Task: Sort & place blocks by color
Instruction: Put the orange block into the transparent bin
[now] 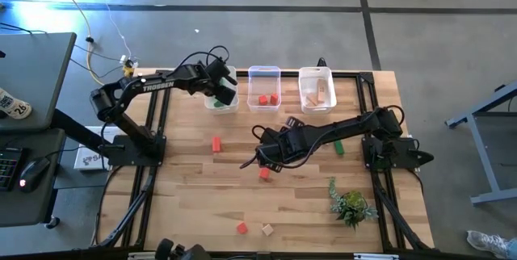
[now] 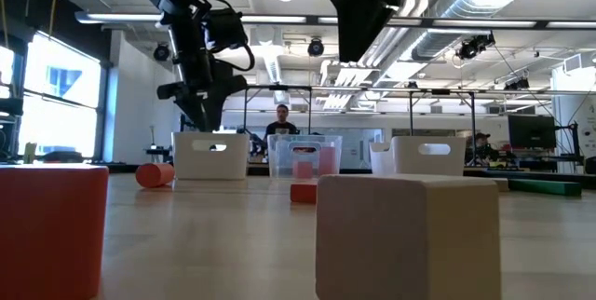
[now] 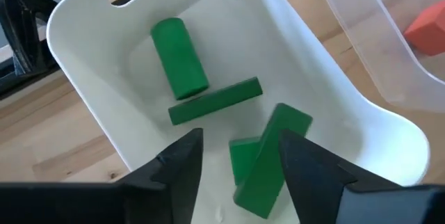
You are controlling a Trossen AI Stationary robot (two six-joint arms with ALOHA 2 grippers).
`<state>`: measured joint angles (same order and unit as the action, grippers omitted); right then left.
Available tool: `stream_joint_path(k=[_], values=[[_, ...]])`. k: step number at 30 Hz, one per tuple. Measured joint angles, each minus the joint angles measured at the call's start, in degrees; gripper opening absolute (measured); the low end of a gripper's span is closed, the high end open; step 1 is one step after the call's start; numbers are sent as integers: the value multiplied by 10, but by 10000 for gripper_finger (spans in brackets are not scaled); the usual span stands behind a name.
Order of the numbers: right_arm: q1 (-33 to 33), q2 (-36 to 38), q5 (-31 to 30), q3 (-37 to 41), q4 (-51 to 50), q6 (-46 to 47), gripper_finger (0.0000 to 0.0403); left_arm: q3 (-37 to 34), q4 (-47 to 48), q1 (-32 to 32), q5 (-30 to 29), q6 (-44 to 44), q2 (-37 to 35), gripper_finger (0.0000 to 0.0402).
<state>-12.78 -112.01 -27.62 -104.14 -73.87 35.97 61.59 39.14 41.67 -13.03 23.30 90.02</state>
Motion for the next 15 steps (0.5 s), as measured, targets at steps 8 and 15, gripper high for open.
stream_joint_path(k=[8,15], values=[[0,0,15,0,0,0,160,36,14,-8,85,-30,0,184],[0,0,39,0,1,-1,160,65,17,-46,111,-35,0,184]])
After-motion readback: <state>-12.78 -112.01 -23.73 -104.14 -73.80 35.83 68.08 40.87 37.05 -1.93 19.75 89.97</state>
